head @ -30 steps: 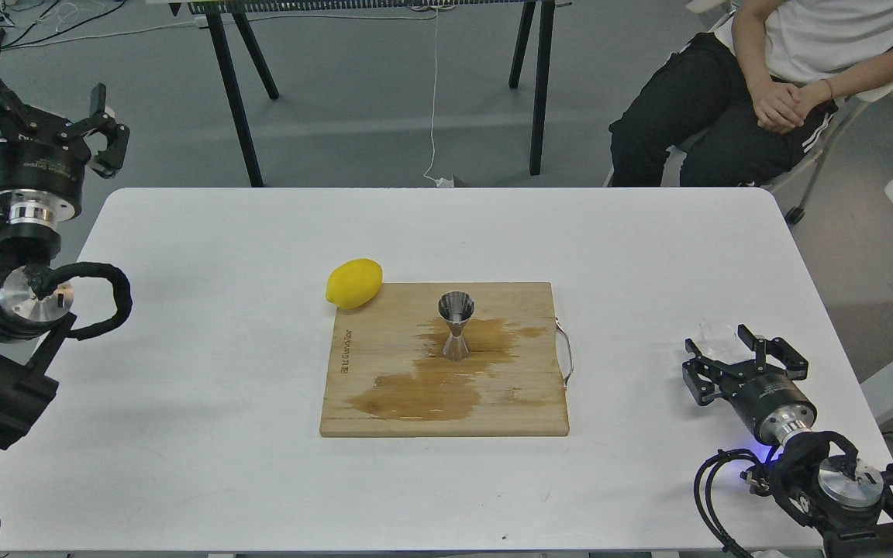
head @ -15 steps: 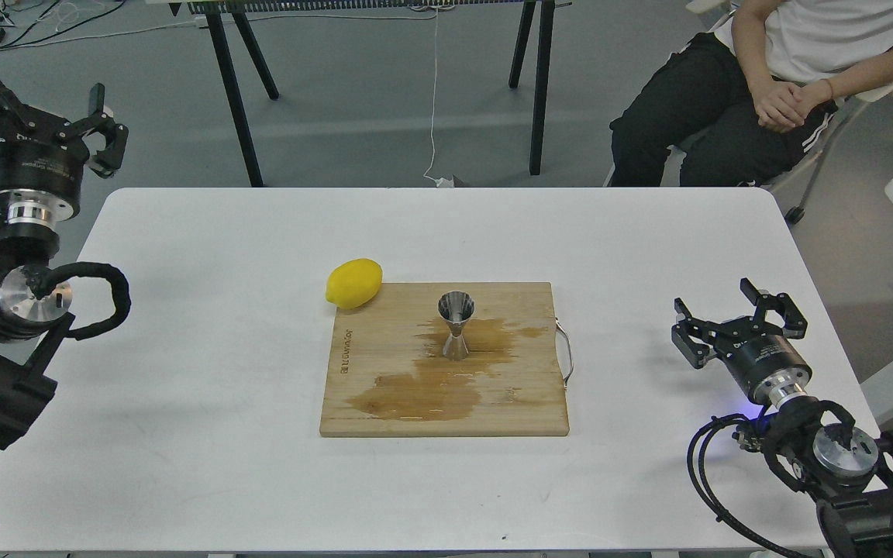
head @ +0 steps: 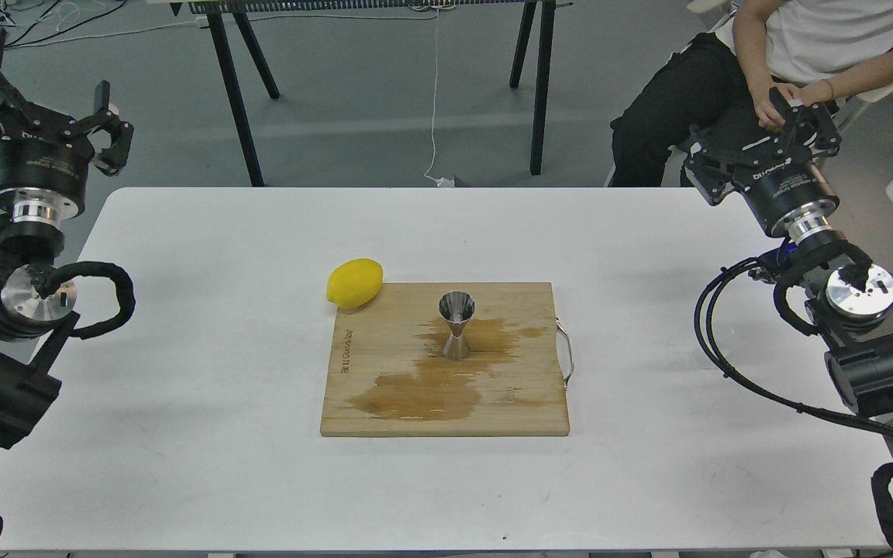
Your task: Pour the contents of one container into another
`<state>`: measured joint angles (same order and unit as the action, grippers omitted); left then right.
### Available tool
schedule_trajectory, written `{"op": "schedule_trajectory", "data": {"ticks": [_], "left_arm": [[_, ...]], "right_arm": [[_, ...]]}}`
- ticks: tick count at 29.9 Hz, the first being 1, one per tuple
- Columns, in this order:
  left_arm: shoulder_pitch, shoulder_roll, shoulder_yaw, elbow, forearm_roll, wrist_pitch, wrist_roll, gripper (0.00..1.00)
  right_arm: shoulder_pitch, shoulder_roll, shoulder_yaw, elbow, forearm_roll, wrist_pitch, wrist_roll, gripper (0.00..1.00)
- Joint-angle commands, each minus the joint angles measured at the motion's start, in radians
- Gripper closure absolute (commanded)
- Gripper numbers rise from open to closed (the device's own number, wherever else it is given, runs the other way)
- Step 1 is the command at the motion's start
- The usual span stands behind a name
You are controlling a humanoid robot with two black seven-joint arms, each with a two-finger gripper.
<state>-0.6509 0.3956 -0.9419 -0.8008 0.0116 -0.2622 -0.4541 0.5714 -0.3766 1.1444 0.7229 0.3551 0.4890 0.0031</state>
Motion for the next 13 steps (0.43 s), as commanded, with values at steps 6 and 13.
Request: {"op": "schedule_trajectory", "data": {"ticks": [6, 13], "left_arm": [[0.005, -0.020, 0.012, 0.000, 0.001, -0.002, 0.008, 0.00], [0.008, -0.026, 0.015, 0.000, 0.004, -0.006, 0.015, 0.00]], "right_arm": [[0.154, 0.012, -0.023, -0.235, -0.100, 0.000, 0.106, 0.00], [0.162, 0.001, -0.083, -0.237, -0.100, 0.000, 0.107, 0.00]]}}
